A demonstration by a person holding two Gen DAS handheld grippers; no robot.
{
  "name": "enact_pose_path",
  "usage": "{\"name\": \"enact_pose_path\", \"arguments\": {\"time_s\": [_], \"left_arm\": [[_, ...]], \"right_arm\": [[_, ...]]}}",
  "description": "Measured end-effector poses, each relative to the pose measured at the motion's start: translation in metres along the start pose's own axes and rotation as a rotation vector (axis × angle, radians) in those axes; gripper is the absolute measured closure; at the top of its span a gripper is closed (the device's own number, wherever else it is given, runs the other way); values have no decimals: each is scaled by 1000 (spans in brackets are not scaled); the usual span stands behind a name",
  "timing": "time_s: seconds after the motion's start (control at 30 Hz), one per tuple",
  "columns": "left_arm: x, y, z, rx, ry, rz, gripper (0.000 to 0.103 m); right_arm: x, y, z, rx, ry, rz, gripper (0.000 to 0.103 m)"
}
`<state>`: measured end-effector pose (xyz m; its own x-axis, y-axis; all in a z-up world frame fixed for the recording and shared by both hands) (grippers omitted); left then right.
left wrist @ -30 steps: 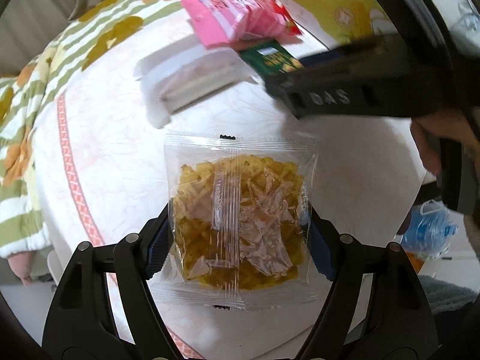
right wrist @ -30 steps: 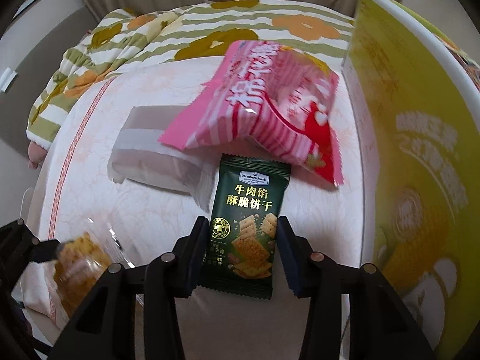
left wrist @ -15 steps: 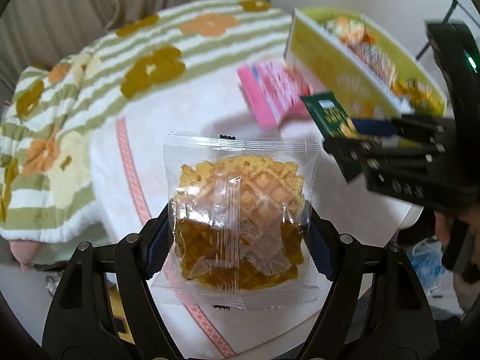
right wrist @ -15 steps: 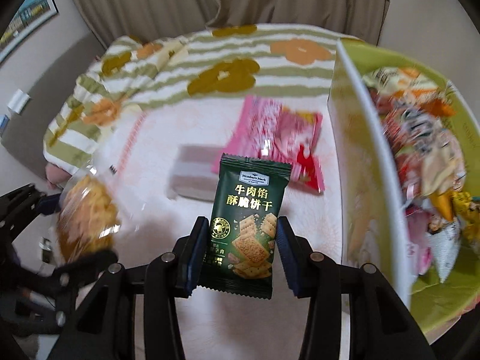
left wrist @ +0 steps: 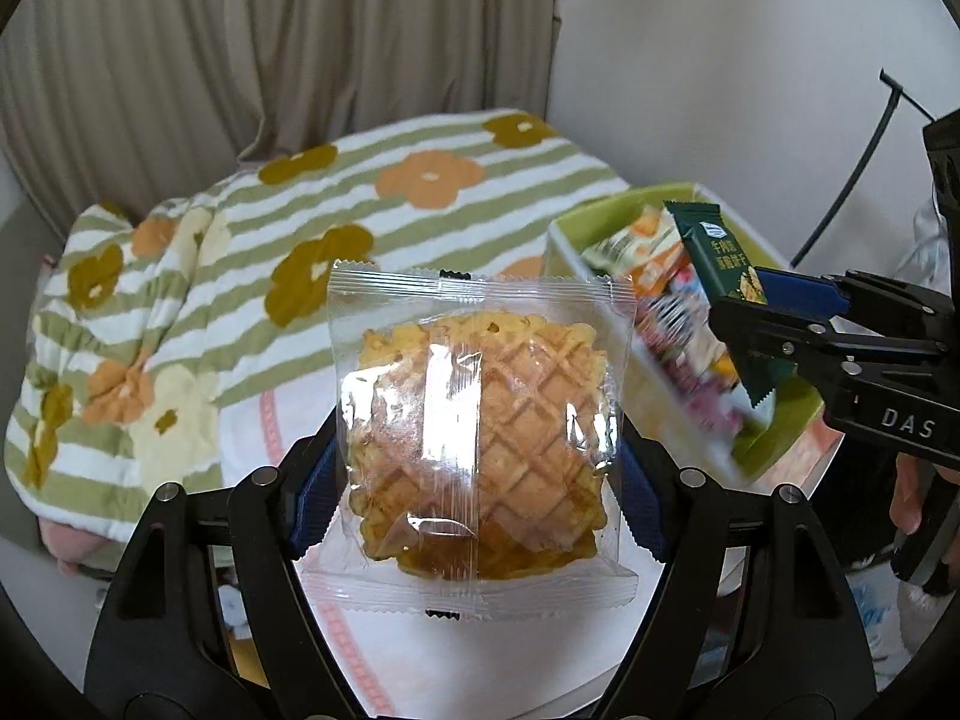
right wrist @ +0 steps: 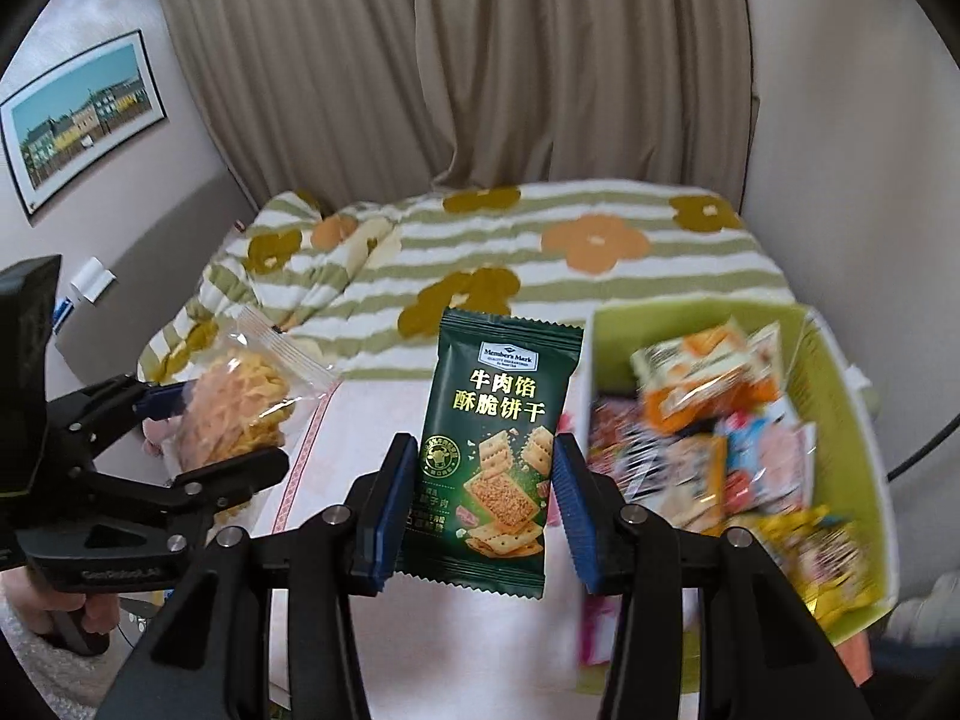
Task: Organize snacks
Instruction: 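Carry both packets into the green box and open both tools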
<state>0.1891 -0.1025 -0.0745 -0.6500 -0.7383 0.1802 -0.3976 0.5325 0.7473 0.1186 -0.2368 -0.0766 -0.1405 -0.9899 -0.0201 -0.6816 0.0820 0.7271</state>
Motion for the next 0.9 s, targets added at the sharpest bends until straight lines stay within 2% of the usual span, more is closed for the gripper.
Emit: {"name": "enact_pose_path", "arguments": {"time_s": [0.23, 0.43, 0.6, 0.77, 0.83, 0.87, 0.9], "left_arm": [[76, -37, -32, 18, 69, 66, 28], [133, -82, -43, -1, 114, 99, 28], [166, -118, -42, -60, 132, 104, 28], [181, -142, -39, -100, 98, 68, 26], [184, -147, -38, -112, 87, 56, 17], [185, -150, -37, -115, 78, 43, 4], [183, -150, -37, -114, 71, 31, 0]], "right_arm": [[87, 19, -12, 31, 23, 17, 61], [157, 17, -7, 10, 18, 27, 61], [189, 4, 0, -29, 10, 11, 61], [208, -6, 7, -52, -14, -7, 61], [212, -8, 11, -56, -29, -11, 61], [215, -8, 13, -57, -34, -12, 61], [216, -10, 13, -60, -40, -12, 61]]}}
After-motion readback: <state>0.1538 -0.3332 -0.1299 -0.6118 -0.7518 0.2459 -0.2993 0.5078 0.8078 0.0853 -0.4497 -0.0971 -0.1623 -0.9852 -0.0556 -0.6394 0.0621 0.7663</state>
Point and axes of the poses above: each gripper's, at about its wrist camera, not at the fingertips, and y roughly against the way its jaws point, x to its right, z to its underside, the point moved 1 cm from there along -y, roughly the way its jaws point, and after that the axes turned 12 degrees about z, right-handed, at the moved point
